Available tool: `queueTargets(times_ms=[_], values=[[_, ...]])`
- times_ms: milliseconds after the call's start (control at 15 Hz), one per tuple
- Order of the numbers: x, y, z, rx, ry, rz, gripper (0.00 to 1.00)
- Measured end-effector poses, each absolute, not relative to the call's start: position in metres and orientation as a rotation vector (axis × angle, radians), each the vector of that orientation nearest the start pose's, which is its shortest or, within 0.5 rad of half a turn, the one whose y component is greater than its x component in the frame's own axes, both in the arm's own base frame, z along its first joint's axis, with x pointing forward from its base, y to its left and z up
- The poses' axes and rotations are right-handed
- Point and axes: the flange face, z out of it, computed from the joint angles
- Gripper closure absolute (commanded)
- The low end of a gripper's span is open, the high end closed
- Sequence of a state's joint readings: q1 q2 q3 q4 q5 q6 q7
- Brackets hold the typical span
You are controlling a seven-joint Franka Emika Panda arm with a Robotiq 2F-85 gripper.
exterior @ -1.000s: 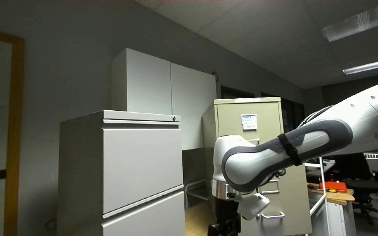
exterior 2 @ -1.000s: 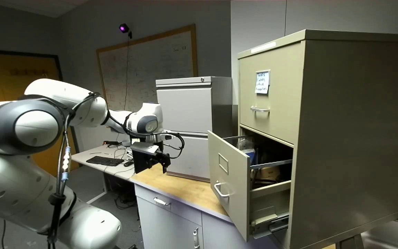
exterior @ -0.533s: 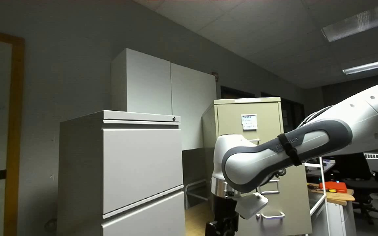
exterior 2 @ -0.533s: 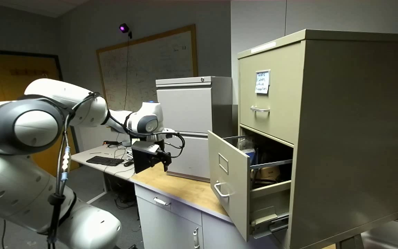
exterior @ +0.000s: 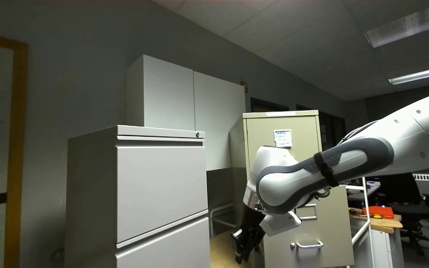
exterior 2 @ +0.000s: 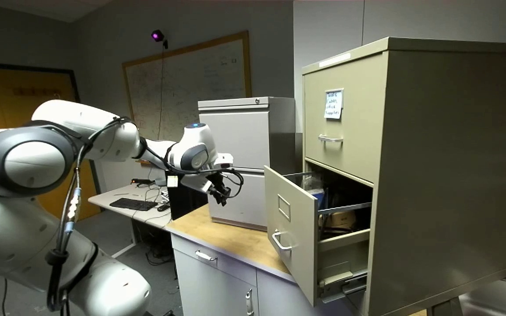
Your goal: Close the open drawer
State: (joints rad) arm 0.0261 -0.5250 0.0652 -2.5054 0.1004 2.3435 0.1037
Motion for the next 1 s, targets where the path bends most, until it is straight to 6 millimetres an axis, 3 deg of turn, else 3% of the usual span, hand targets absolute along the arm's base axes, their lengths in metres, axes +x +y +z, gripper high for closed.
queueTargets(times_ms=[400,1000], values=[[0.424,-0.021,0.505,-2.97,0.406,-0.747,1.0],[0.412,-0.105,0.508,-2.976,0.806,-0.953,1.0]])
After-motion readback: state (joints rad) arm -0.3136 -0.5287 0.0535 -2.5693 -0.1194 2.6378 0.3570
